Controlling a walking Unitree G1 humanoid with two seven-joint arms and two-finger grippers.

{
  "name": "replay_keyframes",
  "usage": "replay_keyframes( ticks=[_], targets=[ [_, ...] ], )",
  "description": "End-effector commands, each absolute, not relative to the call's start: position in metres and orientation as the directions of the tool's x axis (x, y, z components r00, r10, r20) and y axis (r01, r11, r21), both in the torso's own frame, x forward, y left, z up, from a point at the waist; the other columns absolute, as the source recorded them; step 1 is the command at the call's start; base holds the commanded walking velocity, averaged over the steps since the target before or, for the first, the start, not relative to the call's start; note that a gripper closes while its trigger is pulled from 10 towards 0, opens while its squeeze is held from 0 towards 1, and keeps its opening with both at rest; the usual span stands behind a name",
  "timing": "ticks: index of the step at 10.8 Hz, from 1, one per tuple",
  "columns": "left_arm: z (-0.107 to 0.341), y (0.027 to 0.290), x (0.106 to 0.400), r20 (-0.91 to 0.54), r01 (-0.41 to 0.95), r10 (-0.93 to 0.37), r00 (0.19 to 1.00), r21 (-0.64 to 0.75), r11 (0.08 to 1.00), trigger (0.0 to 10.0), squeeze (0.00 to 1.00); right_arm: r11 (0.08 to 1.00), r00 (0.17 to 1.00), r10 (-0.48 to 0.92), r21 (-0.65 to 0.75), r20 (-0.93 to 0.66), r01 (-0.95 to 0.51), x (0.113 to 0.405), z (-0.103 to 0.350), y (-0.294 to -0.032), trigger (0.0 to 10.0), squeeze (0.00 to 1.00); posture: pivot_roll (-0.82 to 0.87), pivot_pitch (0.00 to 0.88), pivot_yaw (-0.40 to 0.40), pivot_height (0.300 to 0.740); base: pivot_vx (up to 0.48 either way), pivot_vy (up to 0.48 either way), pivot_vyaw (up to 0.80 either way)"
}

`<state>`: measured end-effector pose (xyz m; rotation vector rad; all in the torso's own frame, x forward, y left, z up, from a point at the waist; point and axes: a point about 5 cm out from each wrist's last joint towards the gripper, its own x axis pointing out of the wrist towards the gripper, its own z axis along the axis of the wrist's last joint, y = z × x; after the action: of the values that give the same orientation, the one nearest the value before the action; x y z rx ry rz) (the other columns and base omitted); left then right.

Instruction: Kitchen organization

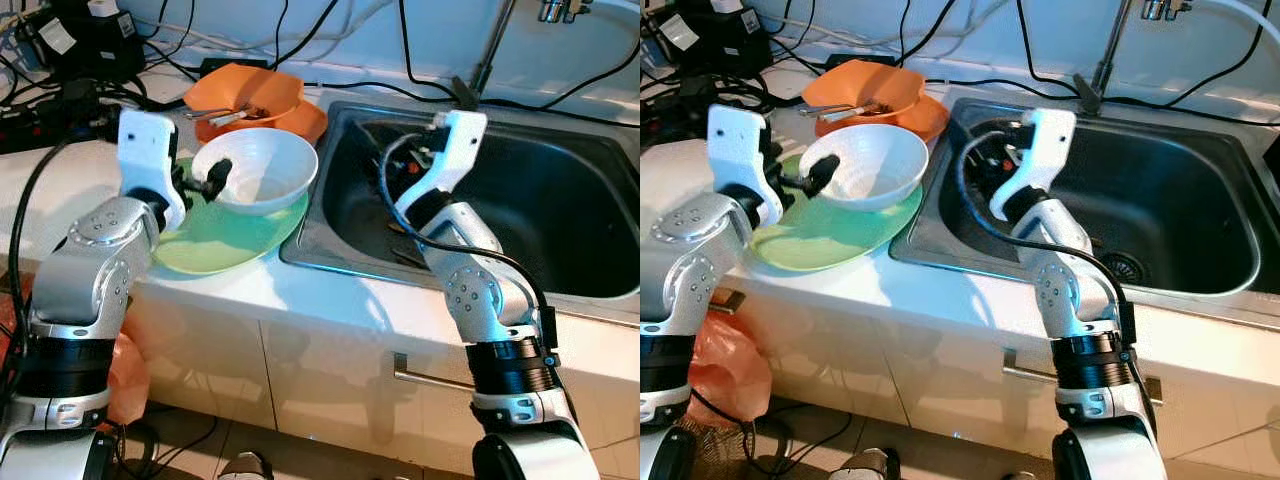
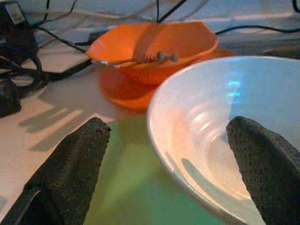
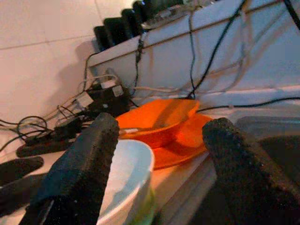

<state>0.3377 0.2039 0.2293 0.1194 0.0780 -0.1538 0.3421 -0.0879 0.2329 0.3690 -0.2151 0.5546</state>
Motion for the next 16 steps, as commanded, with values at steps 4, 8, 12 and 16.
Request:
replay_keyframes(
  ticks=[4,8,12,16],
  targets=[
    [0.23,0.2,0.35,-0.109,0.169,-0.17,0.979,-0.025,0.985,10.0,0.0,0.642,0.659,0.735,0.149,0.161,-0.752,0.306,0.22,-0.086,10.0,0.0,0.1,0.078,-0.001,0.74,0.0,0.0,0.0],
    [0.222,0.204,0.353,-0.204,0.178,-0.205,0.957,-0.146,0.973,10.0,0.0,0.634,0.636,0.77,0.05,0.06,-0.772,0.292,0.216,-0.111,10.0,0.0,0.09,0.091,0.016,0.74,0.0,0.0,0.0],
    [0.196,0.211,0.346,-0.357,0.18,-0.304,0.883,-0.341,0.923,0.0,0.0,0.628,0.627,0.778,0.005,0.037,-0.779,0.287,0.217,-0.108,10.0,0.0,0.09,0.095,0.027,0.74,0.0,0.0,0.0],
    [0.2,0.209,0.35,-0.333,0.16,-0.301,0.893,-0.391,0.906,0.0,0.0,0.637,0.637,0.77,-0.003,0.032,-0.771,0.288,0.216,-0.109,10.0,0.0,0.09,0.091,0.022,0.74,0.0,0.0,0.0]
  ],
)
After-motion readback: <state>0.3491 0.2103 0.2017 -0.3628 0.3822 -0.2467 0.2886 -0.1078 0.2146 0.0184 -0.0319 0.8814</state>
